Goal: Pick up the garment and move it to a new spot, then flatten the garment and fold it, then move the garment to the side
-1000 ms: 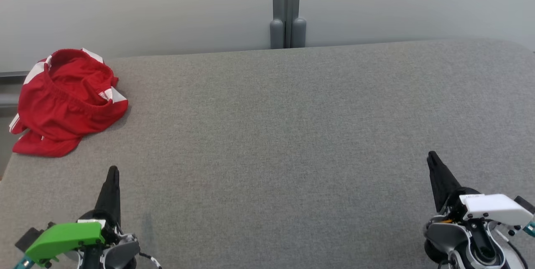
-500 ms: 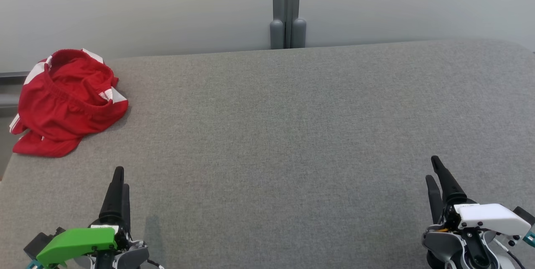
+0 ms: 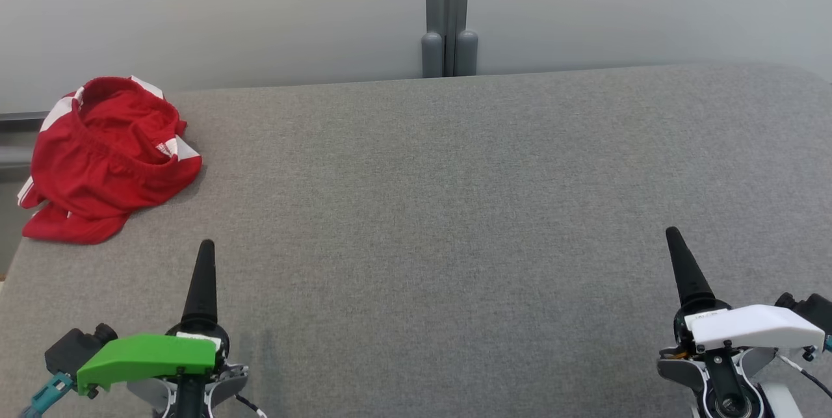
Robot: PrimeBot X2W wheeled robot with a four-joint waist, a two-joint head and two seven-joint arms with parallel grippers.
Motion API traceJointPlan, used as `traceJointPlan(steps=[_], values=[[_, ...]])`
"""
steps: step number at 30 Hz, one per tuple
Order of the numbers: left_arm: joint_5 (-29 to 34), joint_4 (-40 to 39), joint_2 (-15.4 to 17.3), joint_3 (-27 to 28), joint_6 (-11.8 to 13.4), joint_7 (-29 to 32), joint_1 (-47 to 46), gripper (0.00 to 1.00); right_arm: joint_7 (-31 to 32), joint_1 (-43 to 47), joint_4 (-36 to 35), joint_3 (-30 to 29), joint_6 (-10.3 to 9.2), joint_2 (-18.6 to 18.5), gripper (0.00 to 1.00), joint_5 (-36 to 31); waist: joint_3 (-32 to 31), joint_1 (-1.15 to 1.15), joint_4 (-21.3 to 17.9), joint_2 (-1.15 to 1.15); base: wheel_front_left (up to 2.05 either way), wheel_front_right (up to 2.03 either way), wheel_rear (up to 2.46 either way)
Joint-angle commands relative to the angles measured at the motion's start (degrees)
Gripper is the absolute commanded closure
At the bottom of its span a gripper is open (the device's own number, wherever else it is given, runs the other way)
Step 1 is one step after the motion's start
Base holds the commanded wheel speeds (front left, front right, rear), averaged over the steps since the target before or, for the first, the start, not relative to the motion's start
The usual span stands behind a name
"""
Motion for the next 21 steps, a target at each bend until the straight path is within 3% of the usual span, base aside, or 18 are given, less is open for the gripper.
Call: traceJointPlan(steps=[1,8,21], values=[[2.9,-1.6,0.3,-0.6,0.5,-0.5,-0.2,0.0,-0.7,-0.3,-1.7,0.5,0.01,-0.3,0.0,-2.8,0.0,0.0,0.0,0.0,0.0,0.0,0.0],[11.8,-3.0,0.3,-2.6,2.4,-2.1,0.7,0.0,-2.2,0.5,-3.3,2.3,0.01,-0.3,0.0,-11.5,0.0,0.0,0.1,0.0,0.0,0.0,0.0],[26.0,-3.5,0.4,-5.7,4.8,-4.5,2.0,0.0,-4.6,1.2,-2.7,4.6,0.02,-0.4,0.0,-21.8,-0.2,0.0,0.3,0.0,0.0,0.0,0.0]])
